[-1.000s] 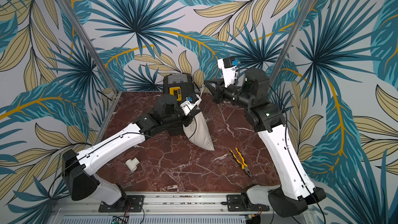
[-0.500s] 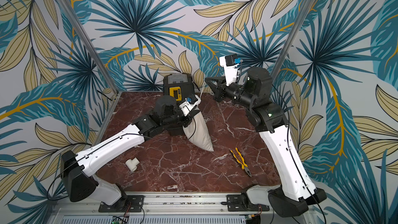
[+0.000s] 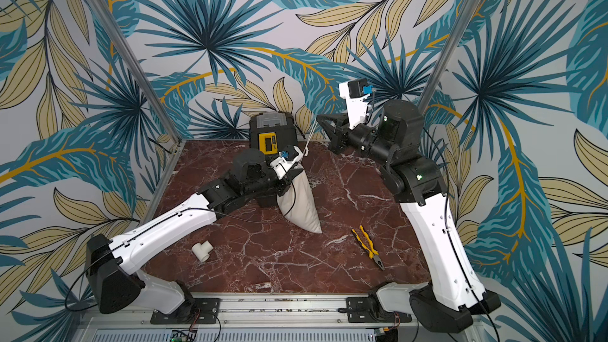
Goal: Close the soil bag
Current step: Frap the soil bag at the center of the board.
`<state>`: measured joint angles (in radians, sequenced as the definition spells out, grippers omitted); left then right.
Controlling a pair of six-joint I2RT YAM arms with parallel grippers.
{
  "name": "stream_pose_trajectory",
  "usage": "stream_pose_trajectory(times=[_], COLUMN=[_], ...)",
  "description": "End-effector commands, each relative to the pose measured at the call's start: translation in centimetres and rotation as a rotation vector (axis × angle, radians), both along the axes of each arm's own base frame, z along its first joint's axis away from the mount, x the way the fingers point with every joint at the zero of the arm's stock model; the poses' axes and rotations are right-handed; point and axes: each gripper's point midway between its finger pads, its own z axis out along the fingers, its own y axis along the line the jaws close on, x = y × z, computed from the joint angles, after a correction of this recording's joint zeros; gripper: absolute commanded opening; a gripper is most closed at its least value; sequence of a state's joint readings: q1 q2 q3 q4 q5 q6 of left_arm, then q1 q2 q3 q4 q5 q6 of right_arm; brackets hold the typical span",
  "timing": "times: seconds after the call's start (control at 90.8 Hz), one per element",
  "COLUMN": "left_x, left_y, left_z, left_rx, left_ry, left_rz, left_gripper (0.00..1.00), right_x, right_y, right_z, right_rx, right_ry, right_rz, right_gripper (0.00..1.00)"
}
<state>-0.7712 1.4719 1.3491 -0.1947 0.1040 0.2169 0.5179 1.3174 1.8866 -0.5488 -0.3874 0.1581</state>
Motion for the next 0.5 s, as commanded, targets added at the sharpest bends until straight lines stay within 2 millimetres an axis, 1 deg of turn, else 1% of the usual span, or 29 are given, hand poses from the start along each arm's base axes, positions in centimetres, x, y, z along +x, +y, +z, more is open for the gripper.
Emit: stream_pose_trajectory(times=[0.0, 0.088, 0.176, 0.275, 0.352, 0.485], left_x=[-0.1, -0.2, -0.2, -0.2, -0.4, -0.7], left_y=[2.2, 2.2, 2.2, 2.2, 2.3, 2.7], left_z=[-7.2, -7.5, -7.8, -7.9, -8.1, -8.4], left_rx=[0.182, 0.182, 0.179, 0.174, 0.17, 0.165], left_ry=[0.159, 0.169, 0.182, 0.196, 0.207, 0.219], left_rz=[0.059, 0.056, 0.058, 0.06, 0.065, 0.07], left_gripper=[0.21, 0.21, 0.21, 0.21, 0.21, 0.23], right_x=[-4.4, -4.4, -3.9, -3.3, -2.5, -1.9], right_y=[-3.6, -3.6, -3.2, -2.3, -1.8, -1.0], right_z=[11.9, 11.9, 11.0, 9.3, 7.7, 5.5], right_rx=[0.205, 0.201, 0.187, 0.174, 0.165, 0.155], right_ry=[-0.388, -0.386, -0.36, -0.318, -0.283, -0.239], right_rz=[-0.053, -0.055, -0.043, -0.017, -0.007, 0.018], right_gripper=[0.0, 0.0, 0.0, 0.0, 0.0, 0.0])
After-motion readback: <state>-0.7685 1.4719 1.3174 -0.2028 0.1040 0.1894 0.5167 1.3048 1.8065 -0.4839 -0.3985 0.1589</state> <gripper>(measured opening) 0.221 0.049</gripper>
